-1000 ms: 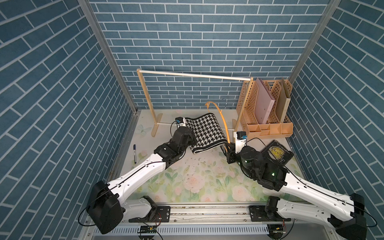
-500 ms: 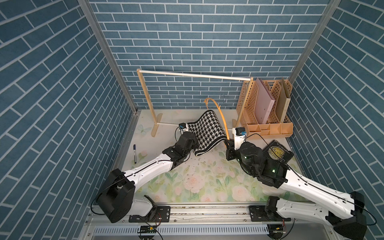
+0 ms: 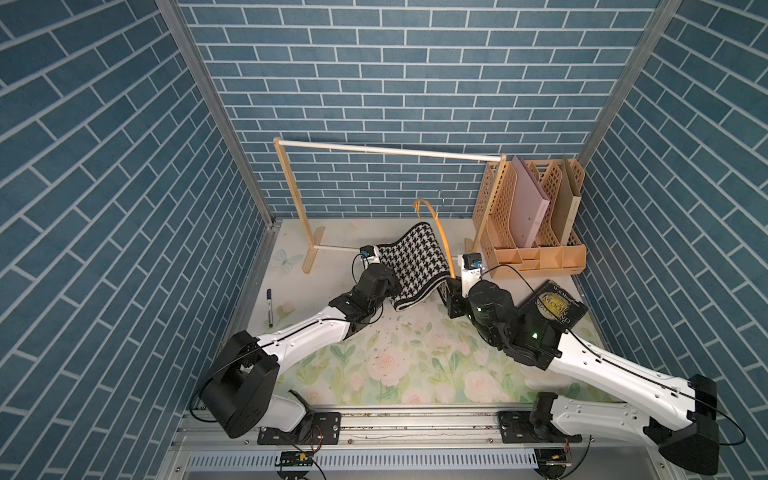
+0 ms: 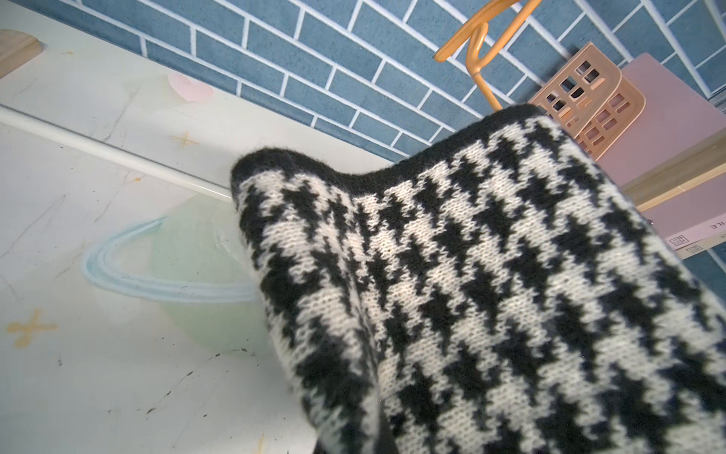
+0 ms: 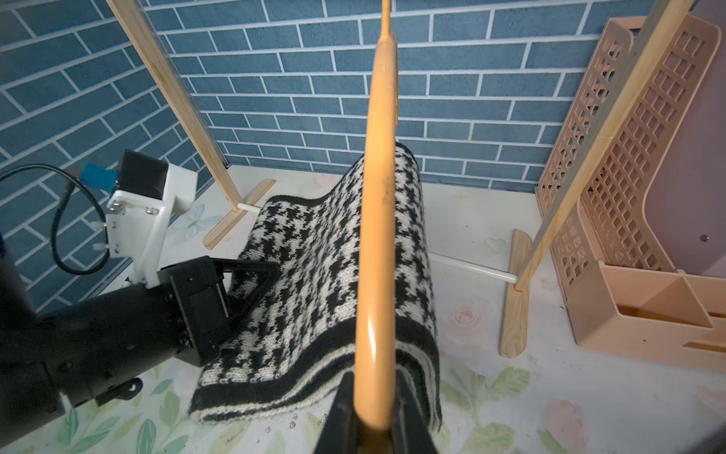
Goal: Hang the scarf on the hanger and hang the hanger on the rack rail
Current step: Hang the scarf on the hanger, then place the hanger at the clothesline.
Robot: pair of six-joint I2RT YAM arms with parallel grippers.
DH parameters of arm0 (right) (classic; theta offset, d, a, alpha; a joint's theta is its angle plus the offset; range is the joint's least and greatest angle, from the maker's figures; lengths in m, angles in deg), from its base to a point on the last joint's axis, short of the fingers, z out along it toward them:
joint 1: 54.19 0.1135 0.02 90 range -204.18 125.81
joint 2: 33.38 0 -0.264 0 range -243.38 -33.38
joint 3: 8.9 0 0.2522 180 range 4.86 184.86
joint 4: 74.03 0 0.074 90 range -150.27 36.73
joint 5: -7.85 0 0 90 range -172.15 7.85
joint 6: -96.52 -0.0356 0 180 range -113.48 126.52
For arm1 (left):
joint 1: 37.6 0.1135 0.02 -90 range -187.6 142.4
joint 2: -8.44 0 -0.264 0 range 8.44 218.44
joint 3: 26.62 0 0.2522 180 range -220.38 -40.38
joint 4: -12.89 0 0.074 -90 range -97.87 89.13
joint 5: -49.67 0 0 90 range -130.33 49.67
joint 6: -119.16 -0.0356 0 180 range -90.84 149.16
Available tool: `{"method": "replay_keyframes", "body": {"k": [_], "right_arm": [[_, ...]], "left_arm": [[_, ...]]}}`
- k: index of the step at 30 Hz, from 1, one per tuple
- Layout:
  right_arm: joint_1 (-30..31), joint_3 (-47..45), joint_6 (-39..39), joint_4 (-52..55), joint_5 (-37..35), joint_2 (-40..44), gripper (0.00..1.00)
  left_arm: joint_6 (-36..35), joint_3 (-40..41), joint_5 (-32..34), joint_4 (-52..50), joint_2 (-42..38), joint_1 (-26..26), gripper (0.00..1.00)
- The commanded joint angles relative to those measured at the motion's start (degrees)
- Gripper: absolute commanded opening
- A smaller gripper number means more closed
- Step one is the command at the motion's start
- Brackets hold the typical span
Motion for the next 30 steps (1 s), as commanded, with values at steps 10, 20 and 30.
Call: {"method": "replay_keyframes", "body": {"k": [10, 20, 30], "right_arm": [[-0.7, 3.3, 2.7, -6.8, -2.0, 0.4, 0.00], [-0.8, 2.7, 2.5, -7.7, -2.0, 1.0, 0.00], [-0.8, 2.4, 2.5, -12.3, -0.5, -0.1, 0.00]], "left_arm": [[1.4, 2.8, -2.2, 6.6, 5.1, 0.2, 0.98], [1.6, 3.3, -1.1, 7.3, 5.4, 0.2, 0.99], [-3.1, 3.6, 8.8, -3.3, -9.1, 0.0, 0.93]]}}
